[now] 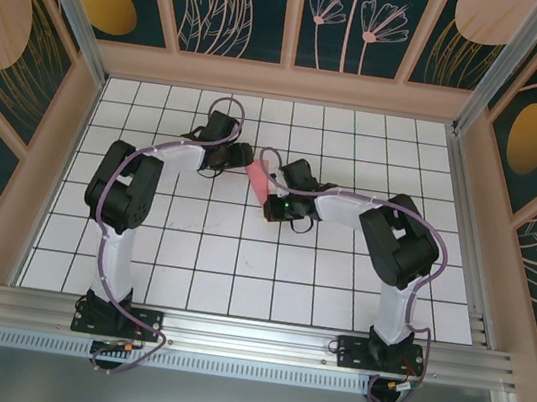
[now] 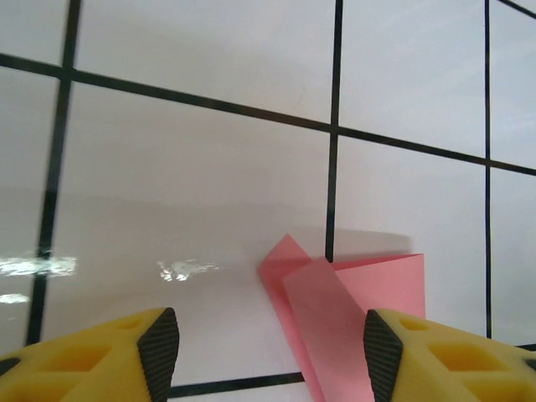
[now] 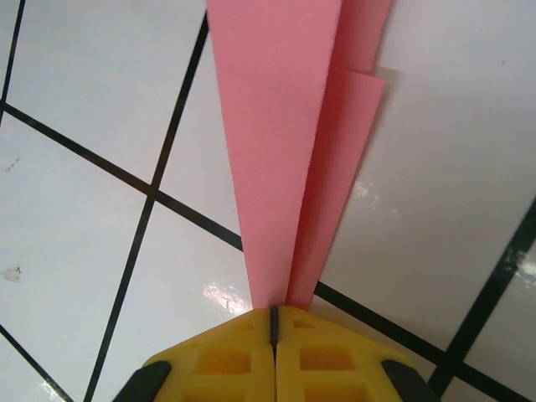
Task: Fold a paper plane with a square sheet of paper (pick it up from the middle)
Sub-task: Fold the wing for the fifth time at the center of the table.
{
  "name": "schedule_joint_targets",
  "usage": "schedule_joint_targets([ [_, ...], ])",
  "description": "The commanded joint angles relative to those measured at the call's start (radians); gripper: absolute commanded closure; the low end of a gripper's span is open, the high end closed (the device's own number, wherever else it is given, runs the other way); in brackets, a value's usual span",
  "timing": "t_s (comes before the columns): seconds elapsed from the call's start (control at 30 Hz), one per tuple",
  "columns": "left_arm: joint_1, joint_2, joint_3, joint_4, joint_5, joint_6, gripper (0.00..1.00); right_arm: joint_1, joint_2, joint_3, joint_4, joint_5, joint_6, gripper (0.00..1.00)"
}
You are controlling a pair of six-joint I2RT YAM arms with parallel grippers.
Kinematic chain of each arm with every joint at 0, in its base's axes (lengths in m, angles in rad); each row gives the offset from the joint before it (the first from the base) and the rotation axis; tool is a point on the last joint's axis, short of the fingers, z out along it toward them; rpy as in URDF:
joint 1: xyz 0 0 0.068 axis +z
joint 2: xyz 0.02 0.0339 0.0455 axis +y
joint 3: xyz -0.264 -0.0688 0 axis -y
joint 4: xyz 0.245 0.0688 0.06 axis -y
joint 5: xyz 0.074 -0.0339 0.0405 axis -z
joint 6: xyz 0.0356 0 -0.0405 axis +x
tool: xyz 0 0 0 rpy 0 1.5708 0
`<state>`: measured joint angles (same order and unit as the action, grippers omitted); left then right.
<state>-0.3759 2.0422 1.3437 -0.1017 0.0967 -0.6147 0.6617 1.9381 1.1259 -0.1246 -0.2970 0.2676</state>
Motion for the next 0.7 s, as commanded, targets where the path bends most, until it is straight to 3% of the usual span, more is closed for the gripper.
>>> schedule_joint_targets([
  [0.0,-0.003,-0.103,-0.038,-0.009,-0.049,-0.005,0.33,-0.039,-0.061,-0.016,-0.031,-0.050,0.047,0.83],
  [0.17,-0.006,-0.185,-0.133,0.023,-0.019,-0.029,0.27,-0.107,-0.221,-0.080,0.074,-0.068,0.116,0.59],
  [0.33,-0.040,-0.221,-0.157,-0.012,-0.078,-0.037,0.24,-0.197,-0.355,-0.191,0.128,0.031,0.145,0.40],
  [0.53,-0.124,-0.178,-0.077,-0.106,-0.221,-0.036,0.24,-0.293,-0.423,-0.312,0.213,0.065,0.173,0.30],
  [0.63,-0.155,-0.149,-0.050,-0.102,-0.195,-0.041,0.30,-0.299,-0.432,-0.341,0.247,0.051,0.178,0.30],
  [0.67,-0.159,-0.136,-0.043,-0.094,-0.166,-0.043,0.36,-0.299,-0.432,-0.347,0.256,0.036,0.181,0.29],
])
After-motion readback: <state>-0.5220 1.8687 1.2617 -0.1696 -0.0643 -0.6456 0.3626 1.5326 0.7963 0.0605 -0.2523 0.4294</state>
